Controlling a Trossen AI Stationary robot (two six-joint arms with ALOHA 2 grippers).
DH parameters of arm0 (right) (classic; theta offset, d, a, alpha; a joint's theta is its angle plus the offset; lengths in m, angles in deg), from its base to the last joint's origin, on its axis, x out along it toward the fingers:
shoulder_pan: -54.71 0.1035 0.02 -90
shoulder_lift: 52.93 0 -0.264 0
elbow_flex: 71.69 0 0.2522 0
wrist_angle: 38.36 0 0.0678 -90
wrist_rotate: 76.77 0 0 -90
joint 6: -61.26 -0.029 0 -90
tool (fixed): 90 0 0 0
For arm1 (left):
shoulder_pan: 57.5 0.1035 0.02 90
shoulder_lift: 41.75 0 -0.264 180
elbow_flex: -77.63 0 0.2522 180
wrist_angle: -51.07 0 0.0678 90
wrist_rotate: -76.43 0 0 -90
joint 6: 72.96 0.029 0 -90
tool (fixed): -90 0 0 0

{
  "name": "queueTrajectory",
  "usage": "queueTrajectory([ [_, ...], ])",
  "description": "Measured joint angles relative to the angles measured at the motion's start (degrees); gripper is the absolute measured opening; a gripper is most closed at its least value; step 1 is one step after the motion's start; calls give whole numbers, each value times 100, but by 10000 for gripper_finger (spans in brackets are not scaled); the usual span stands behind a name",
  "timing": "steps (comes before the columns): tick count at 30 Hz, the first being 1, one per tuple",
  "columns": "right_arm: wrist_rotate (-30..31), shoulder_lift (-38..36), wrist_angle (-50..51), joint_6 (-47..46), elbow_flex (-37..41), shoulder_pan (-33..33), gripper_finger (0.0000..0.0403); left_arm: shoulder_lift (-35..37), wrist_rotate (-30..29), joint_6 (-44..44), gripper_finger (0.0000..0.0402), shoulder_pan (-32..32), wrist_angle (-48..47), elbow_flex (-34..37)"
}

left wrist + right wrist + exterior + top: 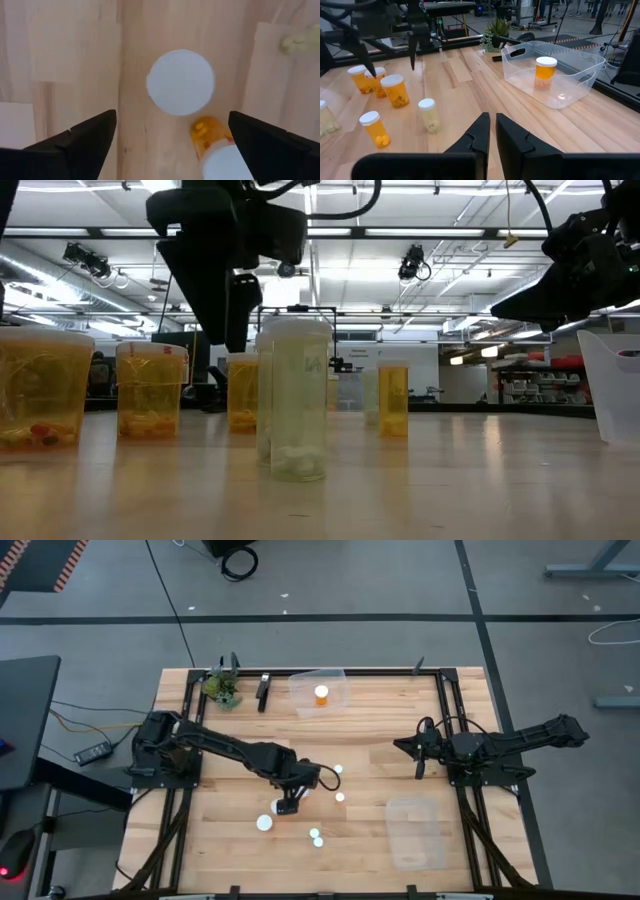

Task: Pick and place medicine bottles into bin by pill shape (circle, oval)
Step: Put the big orange pill bottle into the top transparent bin

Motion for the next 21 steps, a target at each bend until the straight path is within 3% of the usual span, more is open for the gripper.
queueTrajectory([
  [17, -1, -2, 0, 0, 0, 0, 37, -443, -166, 156, 383, -15, 797, -2],
  [21, 1, 0, -4, 2, 0, -2, 37, -537, -225, 295, 365, -61, 893, 2],
])
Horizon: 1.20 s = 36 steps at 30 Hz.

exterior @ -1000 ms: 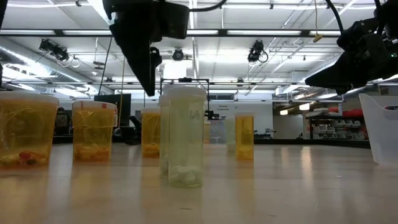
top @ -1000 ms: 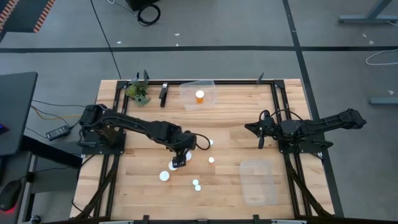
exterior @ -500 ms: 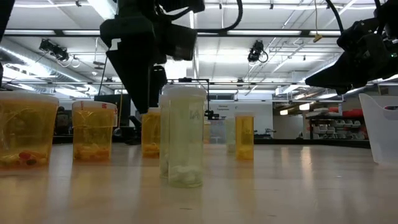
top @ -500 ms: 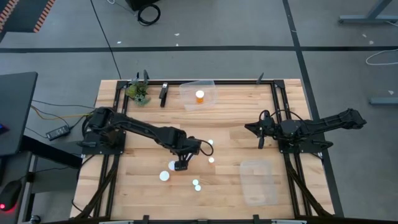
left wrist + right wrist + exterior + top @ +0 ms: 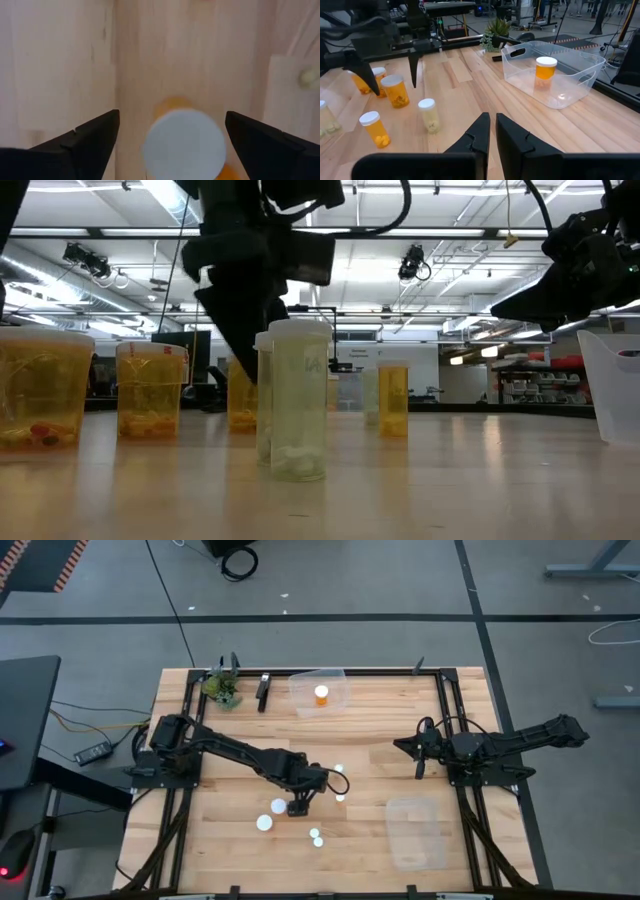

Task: Pick and place medicine bottles into bin by pill shape (circle, oval)
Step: Put the big orange pill bottle into the top transparent bin

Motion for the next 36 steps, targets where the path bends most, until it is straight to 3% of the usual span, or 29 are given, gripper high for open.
queueTrajectory([
  [19, -2, 0, 0, -2, 0, 2, 37, -42, 7, 1, 204, 50, -44, -4],
  [29, -2, -2, 0, -2, 0, 2, 37, 237, 227, 27, 226, 259, -143, -17],
  [36, 0, 0, -20, -2, 2, 1, 37, 648, 223, 307, 205, 708, -144, -22],
])
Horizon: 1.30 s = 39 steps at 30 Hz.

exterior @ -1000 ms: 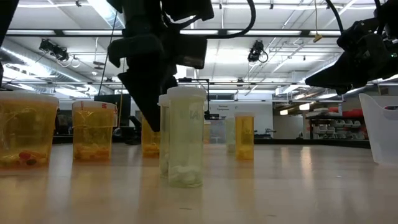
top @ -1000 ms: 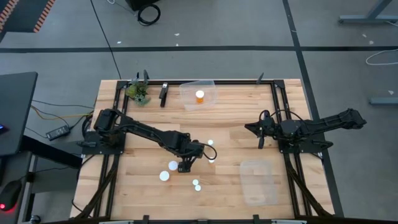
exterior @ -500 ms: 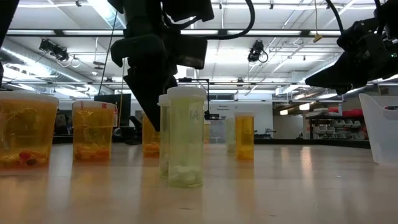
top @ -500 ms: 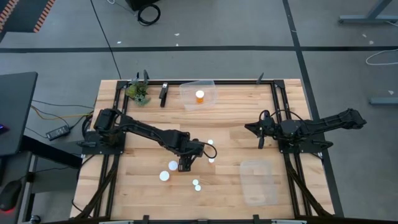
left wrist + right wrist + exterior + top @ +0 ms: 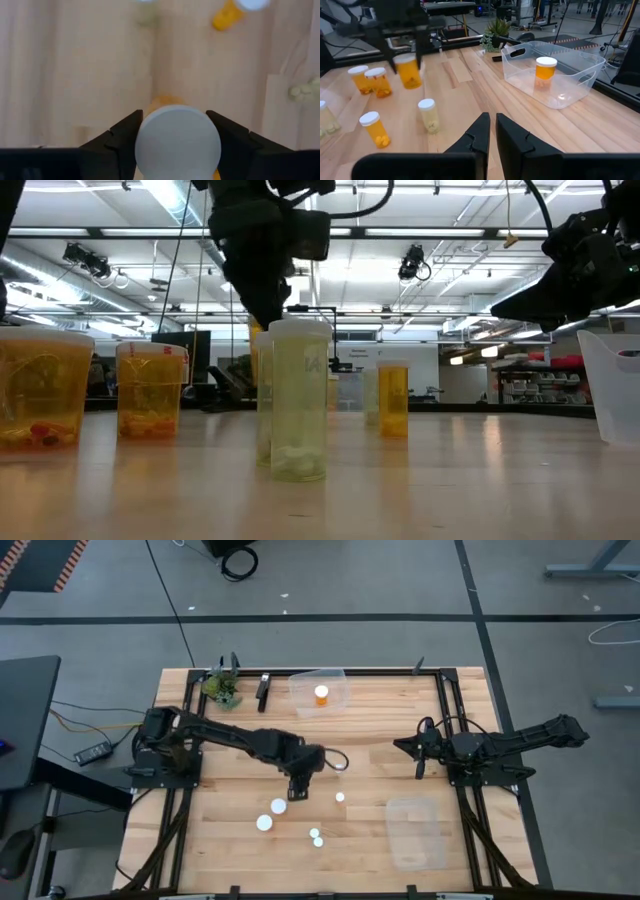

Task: Pick and place medicine bottles into bin by pill shape (circle, oval)
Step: Put the big orange pill bottle into the top transparent bin

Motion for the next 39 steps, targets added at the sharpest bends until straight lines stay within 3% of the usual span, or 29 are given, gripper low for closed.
queueTrajectory([
  [7, 0, -2, -3, 0, 0, -1, 37, 66, -4, 338, 220, 613, 35, -4],
  [13, 0, -2, -2, 0, 0, -1, 37, 65, 0, 644, 210, 1189, 251, -16],
  [32, 0, 0, -10, 0, 0, 0, 37, 55, -4, 1461, 210, 2961, 381, -809],
  [39, 0, 0, -13, 0, 0, -1, 37, -313, -6, 1463, 217, 3484, 708, -811],
])
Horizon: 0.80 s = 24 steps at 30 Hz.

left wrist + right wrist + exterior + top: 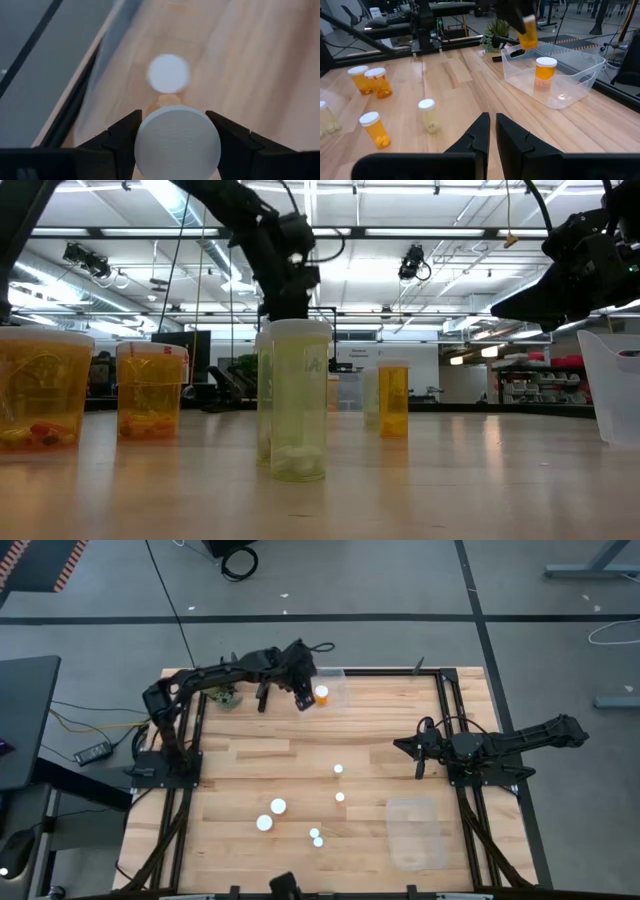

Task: Pick and place medicine bottles into bin by pill shape (circle, oval)
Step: Put the big orange pill bottle into the top transparent bin

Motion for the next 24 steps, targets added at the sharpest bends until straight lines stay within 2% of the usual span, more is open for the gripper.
queueTrajectory([
  [9, 0, 2, 17, 0, 0, 2, 37, -540, 1, 112, 215, 324, 344, 2],
  [24, -2, 2, 31, 0, 0, 0, 37, -942, -138, 307, 220, 354, 361, 4],
])
